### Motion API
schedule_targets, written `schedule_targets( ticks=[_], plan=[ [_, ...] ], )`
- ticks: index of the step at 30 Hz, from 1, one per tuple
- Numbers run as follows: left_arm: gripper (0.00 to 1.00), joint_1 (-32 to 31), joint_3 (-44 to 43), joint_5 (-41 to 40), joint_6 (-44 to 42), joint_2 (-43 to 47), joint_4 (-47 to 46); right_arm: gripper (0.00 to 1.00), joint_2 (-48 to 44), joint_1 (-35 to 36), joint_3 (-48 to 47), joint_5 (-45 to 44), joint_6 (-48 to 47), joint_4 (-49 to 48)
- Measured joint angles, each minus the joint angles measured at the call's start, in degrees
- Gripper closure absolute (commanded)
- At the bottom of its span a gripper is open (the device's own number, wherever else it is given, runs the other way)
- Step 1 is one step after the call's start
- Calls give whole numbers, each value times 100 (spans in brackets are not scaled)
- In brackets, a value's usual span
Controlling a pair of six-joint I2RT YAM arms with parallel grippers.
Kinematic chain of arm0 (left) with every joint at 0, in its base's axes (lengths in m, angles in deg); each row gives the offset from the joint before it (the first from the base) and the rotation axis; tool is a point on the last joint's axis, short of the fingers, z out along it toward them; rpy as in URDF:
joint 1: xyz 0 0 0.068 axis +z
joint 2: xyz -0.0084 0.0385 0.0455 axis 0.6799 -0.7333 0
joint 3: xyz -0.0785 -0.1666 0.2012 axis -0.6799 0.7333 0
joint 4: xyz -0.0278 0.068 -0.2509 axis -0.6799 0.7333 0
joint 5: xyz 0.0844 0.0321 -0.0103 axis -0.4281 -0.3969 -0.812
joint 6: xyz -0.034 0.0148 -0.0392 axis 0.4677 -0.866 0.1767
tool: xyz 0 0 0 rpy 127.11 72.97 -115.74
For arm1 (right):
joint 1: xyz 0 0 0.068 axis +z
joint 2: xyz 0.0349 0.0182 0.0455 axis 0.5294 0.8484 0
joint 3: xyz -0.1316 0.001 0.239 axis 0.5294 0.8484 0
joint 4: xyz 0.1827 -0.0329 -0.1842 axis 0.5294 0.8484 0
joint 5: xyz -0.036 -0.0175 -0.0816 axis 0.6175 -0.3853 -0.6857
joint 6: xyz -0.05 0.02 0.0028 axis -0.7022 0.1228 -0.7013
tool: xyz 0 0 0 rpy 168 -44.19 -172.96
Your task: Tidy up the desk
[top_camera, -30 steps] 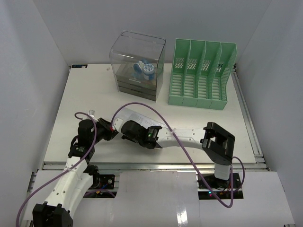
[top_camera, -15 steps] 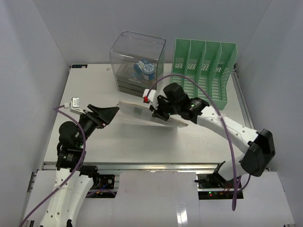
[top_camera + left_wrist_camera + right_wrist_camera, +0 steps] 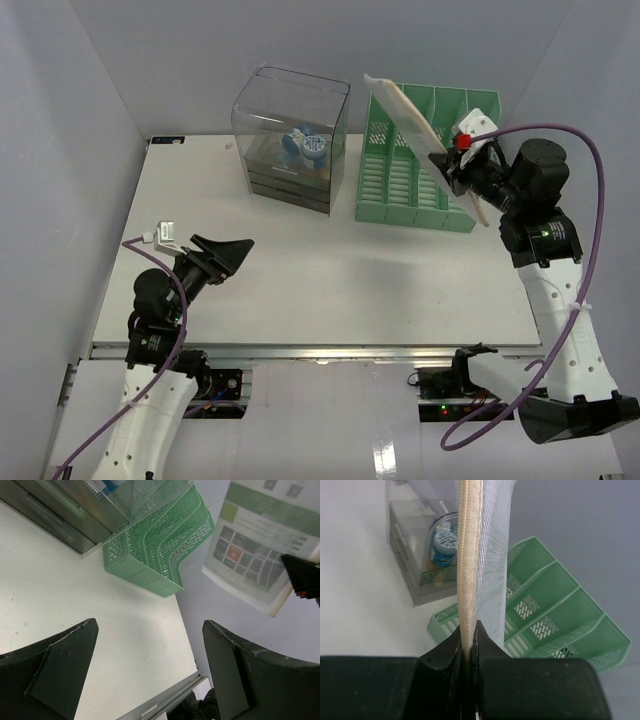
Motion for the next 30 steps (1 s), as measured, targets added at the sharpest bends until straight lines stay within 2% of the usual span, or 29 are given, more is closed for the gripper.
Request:
schedule_targets(
  ticks=[6, 15, 30],
  plan=[
    [3, 0, 195, 17, -36, -6, -35, 92, 158, -230, 193, -456, 760, -935],
    [3, 0, 496, 73, -84, -36, -70, 92, 1082, -228, 773, -846, 1768, -2246],
    [3, 0, 576, 86, -202, -244, -138, 92, 1731, -228, 1574, -1787, 2550, -4931]
  ],
)
